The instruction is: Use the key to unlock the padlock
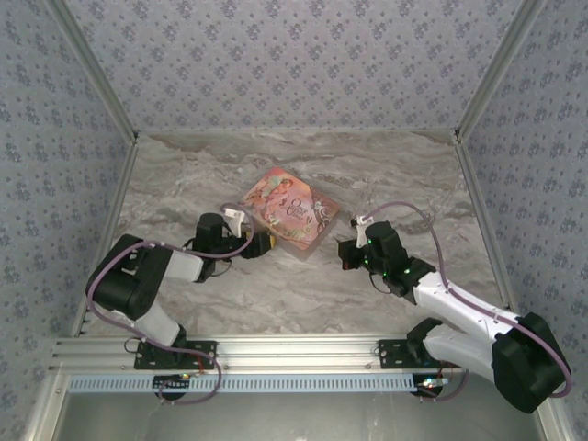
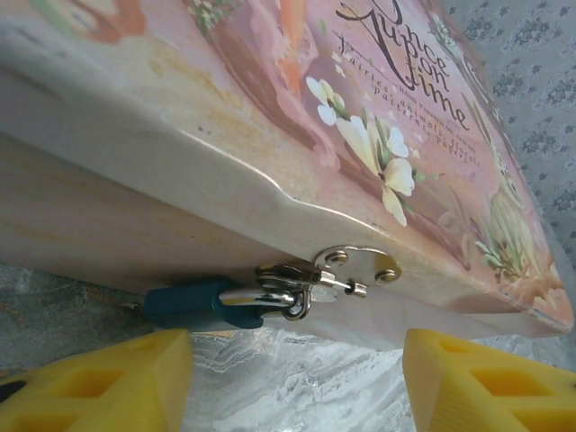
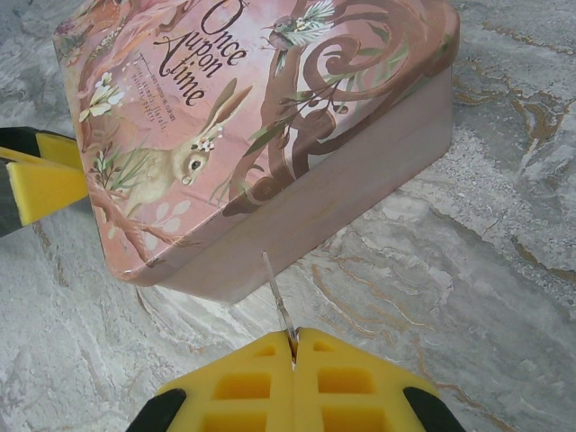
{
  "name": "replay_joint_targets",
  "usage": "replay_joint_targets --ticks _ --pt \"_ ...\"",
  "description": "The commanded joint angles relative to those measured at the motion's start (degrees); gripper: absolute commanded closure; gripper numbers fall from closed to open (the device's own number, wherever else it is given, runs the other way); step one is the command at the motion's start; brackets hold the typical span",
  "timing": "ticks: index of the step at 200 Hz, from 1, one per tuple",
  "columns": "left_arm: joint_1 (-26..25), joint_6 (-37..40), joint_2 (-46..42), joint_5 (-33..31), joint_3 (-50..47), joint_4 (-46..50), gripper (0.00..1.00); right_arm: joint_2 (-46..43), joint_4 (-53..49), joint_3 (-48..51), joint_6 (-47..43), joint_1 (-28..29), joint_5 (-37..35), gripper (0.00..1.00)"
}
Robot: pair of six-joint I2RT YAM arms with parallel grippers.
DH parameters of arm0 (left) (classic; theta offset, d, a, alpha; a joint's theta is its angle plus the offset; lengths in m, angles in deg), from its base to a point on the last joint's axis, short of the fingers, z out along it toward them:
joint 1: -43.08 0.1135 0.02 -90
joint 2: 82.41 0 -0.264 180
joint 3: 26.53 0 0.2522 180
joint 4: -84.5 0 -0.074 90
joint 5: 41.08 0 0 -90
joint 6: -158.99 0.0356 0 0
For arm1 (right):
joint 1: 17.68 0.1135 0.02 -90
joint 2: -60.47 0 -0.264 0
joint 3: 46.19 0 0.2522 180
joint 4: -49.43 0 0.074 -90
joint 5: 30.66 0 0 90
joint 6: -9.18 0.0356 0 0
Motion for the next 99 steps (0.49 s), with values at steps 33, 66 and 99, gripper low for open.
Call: replay_joint_targets --ticks 33,66,99 --pt "0.7 3.2 2.5 0.5 -0.3 -5.3 0.4 -0.8 0.7 -0.9 -0.9 -0.3 -0.2 1.0" --pt "0.8 4.7 2.5 -0.6 -0.9 -5.9 0.4 -1.0 1.1 -0.6 -0.9 -0.4 -0.2 1.0" --pt "0.8 5.8 2.7 -0.8 -0.4 -5.6 0.4 -1.3 1.1 -0.4 -0.9 -0.5 -0.2 1.0"
